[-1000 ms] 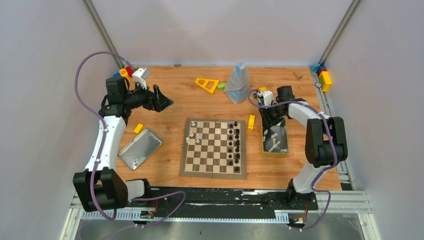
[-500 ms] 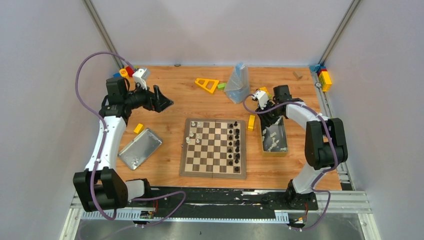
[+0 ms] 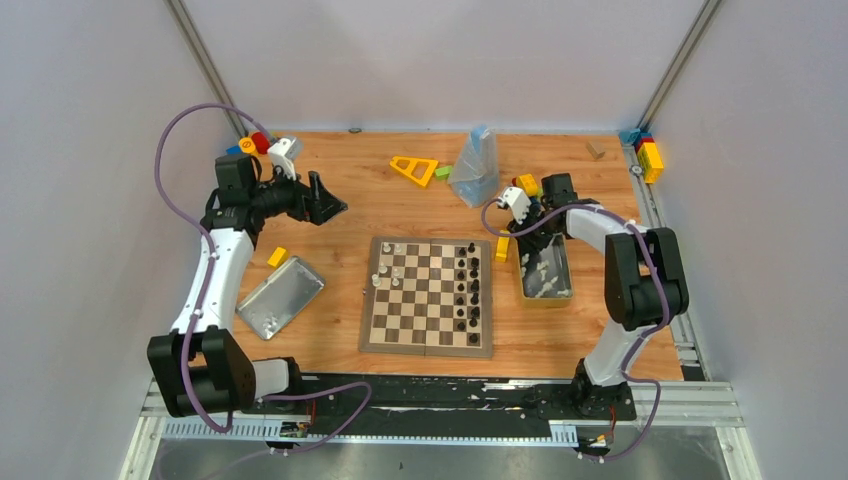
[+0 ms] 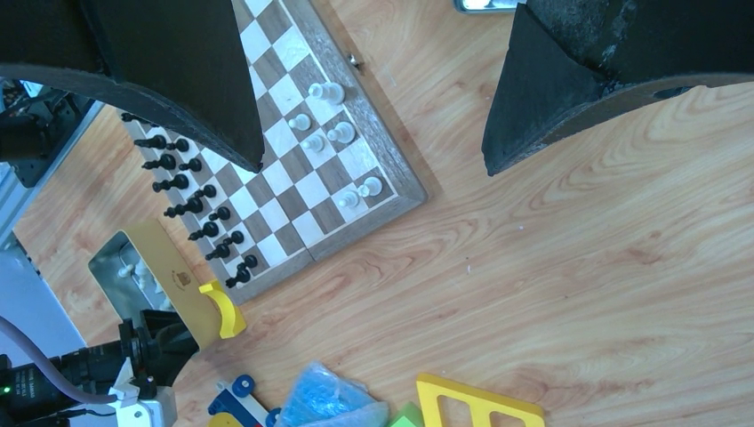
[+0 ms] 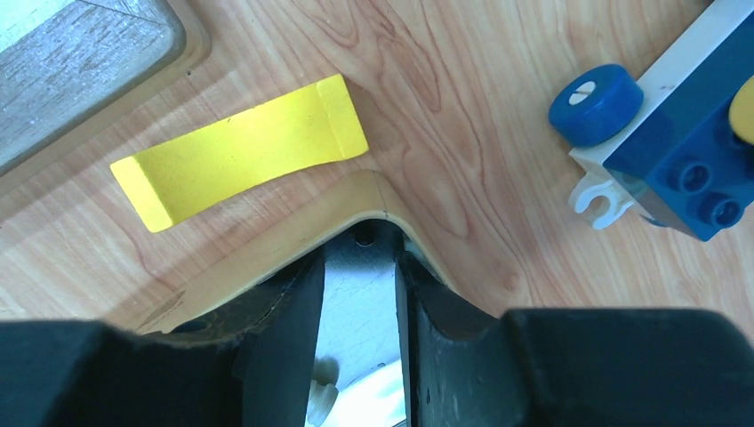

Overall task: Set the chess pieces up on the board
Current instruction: Move the chessboard to the center of the board.

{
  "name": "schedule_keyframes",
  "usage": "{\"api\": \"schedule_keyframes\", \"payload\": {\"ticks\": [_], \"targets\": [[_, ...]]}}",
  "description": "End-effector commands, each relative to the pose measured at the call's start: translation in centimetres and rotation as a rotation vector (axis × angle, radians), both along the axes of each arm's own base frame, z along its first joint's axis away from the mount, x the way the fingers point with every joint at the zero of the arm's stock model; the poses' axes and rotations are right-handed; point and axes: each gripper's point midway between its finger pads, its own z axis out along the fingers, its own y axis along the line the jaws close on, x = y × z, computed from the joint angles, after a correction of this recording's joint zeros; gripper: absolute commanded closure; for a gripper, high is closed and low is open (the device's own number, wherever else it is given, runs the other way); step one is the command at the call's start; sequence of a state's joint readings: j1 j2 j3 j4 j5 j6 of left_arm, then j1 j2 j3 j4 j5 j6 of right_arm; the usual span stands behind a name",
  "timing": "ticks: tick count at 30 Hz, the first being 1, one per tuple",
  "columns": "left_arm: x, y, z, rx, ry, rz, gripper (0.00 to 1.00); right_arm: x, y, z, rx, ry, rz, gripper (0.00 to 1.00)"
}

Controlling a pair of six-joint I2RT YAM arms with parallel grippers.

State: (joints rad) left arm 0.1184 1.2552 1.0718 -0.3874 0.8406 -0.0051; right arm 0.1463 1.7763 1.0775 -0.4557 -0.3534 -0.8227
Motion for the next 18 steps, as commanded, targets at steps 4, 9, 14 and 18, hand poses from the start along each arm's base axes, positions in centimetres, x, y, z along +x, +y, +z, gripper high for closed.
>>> {"api": "schedule_keyframes", "payload": {"ticks": [4,9,14,18], "targets": [[0.5,0.4,0.1,0.023,-0.043,-0.014,0.00,1.0,0.7,-1.2,0.002,-0.057,0.062,0.65],[0.4,0.4,0.3,0.027,-0.042,-0.014,0.00,0.1,-0.4,-0.2,-0.022,-0.074,0.010,0.67],[0.0,0.3,0.5,0.030,-0.051,-0.018,0.00,-1.5,-3.4,1.2,-0.093,-0.083,-0.089,0.67],[-0.5,0.2,1.0,0.032,-0.064,-0.022,0.00,-4.0,-6.4,1.9,-0.153,-0.040,-0.158,0.67]]}}
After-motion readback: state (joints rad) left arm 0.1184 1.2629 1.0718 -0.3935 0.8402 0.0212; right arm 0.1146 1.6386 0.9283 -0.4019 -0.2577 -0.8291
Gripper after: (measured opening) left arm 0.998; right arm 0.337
